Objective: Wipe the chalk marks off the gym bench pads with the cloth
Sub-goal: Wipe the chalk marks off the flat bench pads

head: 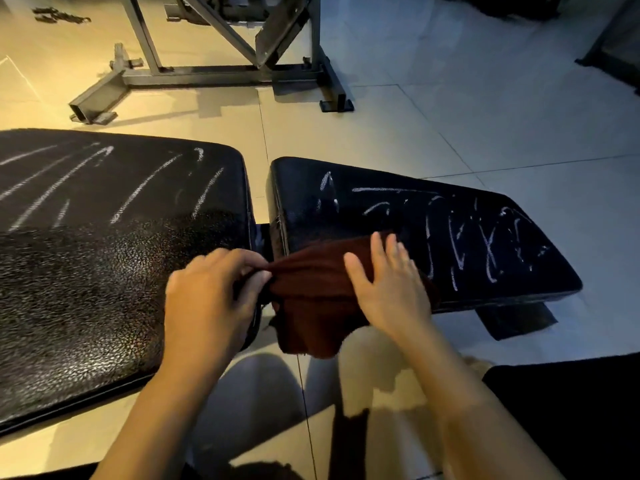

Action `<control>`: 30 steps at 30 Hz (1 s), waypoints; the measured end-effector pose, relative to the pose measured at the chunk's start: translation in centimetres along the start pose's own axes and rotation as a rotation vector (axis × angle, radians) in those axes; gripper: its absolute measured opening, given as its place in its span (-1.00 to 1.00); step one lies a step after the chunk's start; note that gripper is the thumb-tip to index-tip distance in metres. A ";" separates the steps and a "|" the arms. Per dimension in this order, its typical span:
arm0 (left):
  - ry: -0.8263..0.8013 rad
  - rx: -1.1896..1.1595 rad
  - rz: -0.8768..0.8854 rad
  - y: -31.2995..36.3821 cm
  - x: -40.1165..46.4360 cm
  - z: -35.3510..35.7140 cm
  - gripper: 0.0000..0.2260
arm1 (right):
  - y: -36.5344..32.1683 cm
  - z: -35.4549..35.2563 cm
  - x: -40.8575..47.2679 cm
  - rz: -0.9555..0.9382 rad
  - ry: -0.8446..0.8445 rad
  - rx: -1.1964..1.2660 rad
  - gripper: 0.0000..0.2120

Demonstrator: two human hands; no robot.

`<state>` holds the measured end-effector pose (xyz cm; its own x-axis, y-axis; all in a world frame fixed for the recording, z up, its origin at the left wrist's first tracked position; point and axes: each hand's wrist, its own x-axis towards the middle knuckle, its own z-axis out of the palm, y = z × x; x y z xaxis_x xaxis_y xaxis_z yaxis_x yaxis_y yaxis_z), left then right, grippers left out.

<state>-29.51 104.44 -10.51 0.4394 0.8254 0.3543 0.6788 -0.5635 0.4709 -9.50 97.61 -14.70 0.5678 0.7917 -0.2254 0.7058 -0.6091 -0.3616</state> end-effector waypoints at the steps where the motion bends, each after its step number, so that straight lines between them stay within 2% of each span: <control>1: -0.031 0.049 0.034 0.1 -0.1 0.2 -0.90 | 0.5 0.1 -0.7 0.021 0.008 0.008 -0.33; 5: -0.025 0.064 0.050 0.2 -0.6 0.1 -0.88 | 0.6 1.8 -5.2 0.009 0.072 0.045 -0.39; 10: -0.010 0.059 0.158 -0.6 -2.1 -0.5 -0.81 | -0.6 2.2 -6.7 -0.043 0.074 0.033 -0.34; 15: 0.021 0.044 0.256 -1.5 -4.2 -1.4 -0.82 | -3.0 1.8 -4.4 -0.338 0.095 -0.043 -0.38; 18: 0.041 0.070 0.298 -1.5 -5.1 -1.3 -0.85 | -4.3 2.3 -3.0 -0.425 0.137 -0.073 -0.32; 21: 0.052 0.091 0.337 -1.3 -5.1 -1.0 -0.91 | -3.9 3.6 -3.2 -0.449 0.244 -0.038 -0.25; 24: 0.028 0.091 0.330 -0.9 -4.5 -0.8 -0.94 | -1.8 5.3 -5.1 -0.418 0.310 -0.013 -0.31; 28: -0.023 0.114 0.315 -0.8 -3.3 -0.5 -0.89 | -0.7 6.1 -6.2 -0.359 0.362 0.026 -0.37; 30: -0.066 0.145 0.313 -1.3 -3.0 -0.9 -0.80 | -1.2 6.0 -6.0 -0.338 0.359 0.015 -0.36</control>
<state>-32.21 102.64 -11.49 0.6731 0.6165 0.4085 0.5798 -0.7828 0.2261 -16.32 93.91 -18.31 0.4205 0.8772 0.2319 0.8708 -0.3184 -0.3746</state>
